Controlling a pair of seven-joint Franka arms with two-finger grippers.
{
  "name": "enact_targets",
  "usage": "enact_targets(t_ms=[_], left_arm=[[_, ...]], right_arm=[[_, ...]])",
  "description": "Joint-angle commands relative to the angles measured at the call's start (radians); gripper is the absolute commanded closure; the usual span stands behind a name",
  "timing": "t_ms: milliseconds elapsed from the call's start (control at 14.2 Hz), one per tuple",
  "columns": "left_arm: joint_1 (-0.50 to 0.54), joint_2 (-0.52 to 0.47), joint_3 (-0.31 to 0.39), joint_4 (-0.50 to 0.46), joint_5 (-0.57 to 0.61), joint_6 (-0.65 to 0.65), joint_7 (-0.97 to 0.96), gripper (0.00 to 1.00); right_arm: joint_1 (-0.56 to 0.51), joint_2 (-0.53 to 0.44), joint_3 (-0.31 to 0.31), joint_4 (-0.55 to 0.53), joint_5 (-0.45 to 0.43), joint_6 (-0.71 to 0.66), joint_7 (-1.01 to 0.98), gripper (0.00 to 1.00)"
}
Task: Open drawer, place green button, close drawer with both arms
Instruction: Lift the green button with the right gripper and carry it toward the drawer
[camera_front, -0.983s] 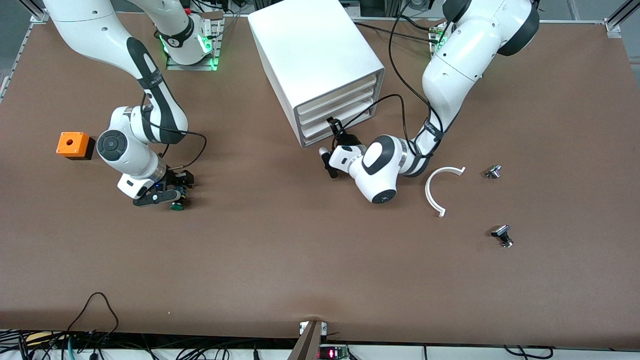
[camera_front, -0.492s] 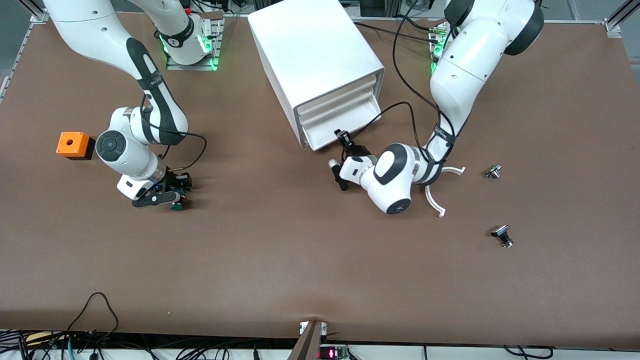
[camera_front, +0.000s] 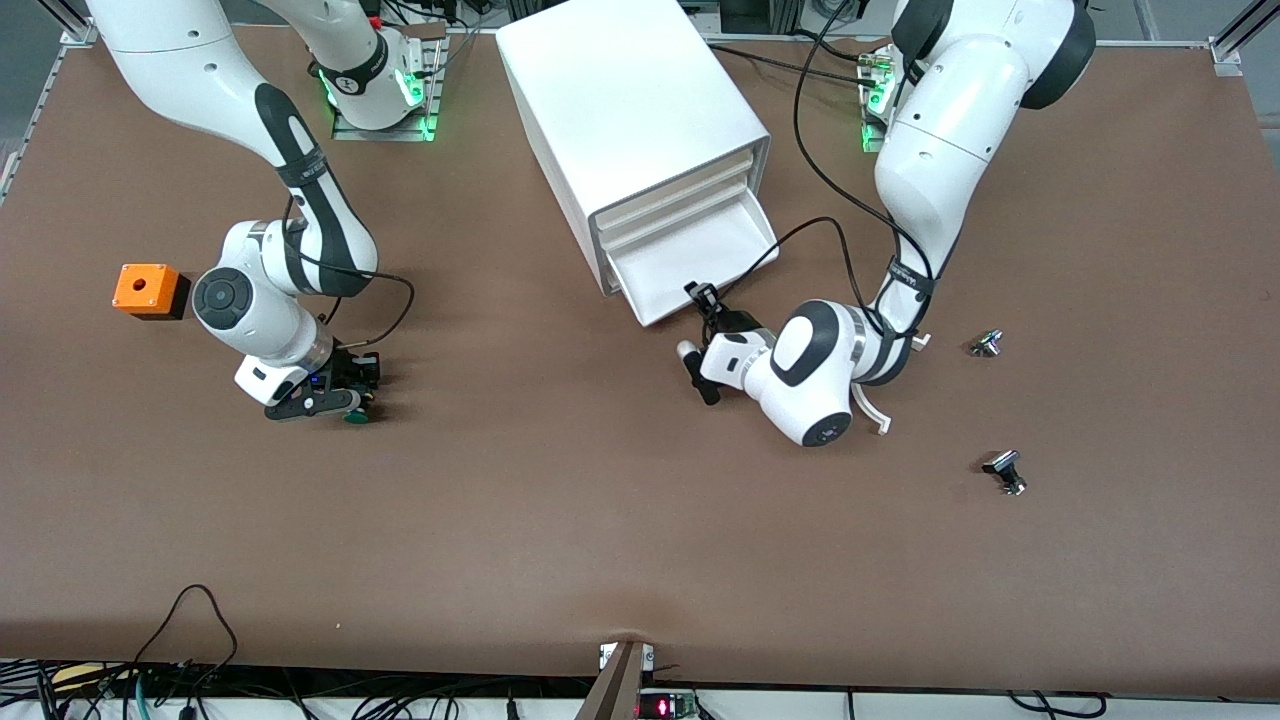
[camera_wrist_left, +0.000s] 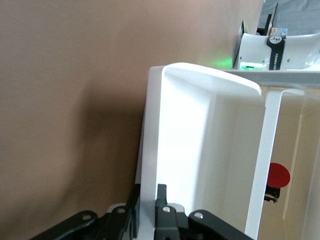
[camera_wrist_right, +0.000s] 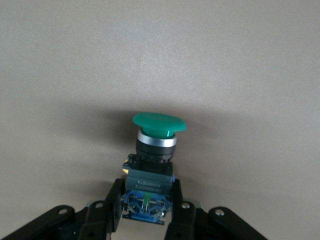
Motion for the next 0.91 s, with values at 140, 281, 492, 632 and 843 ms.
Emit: enact_targets(t_ms=[140,281,492,632,843], left_arm=[[0.002,0.047,0.071,0.103,0.043,0.039,-0.043,1.0],[0.002,0.054,0.077,0.115,0.043,0.051,-0.043,1.0],[-0.001,0.065,0.082,0.115,0.041,0.071,-0.044,1.0],[-0.003,0.09,0.08,0.12,0.038,0.073,-0.043,1.0],[0.002,0.123,0.078,0.156,0.037,0.07,-0.044,1.0]], right_arm=[[-0.009,0.008,0.007,0.047,0.011,-0.036,-0.015,1.0],[-0.007,-0.005,0.005,0.096,0.012,-0.126,-0.015,1.0],[-0.006,-0.021,0.007,0.182,0.012,-0.273,-0.009,1.0],[0.002,-0.033,0.008,0.233,0.014,-0.356,-0.001,1.0],[0.01,-0.039,0.033,0.351,0.061,-0.528,0.063,1.0]])
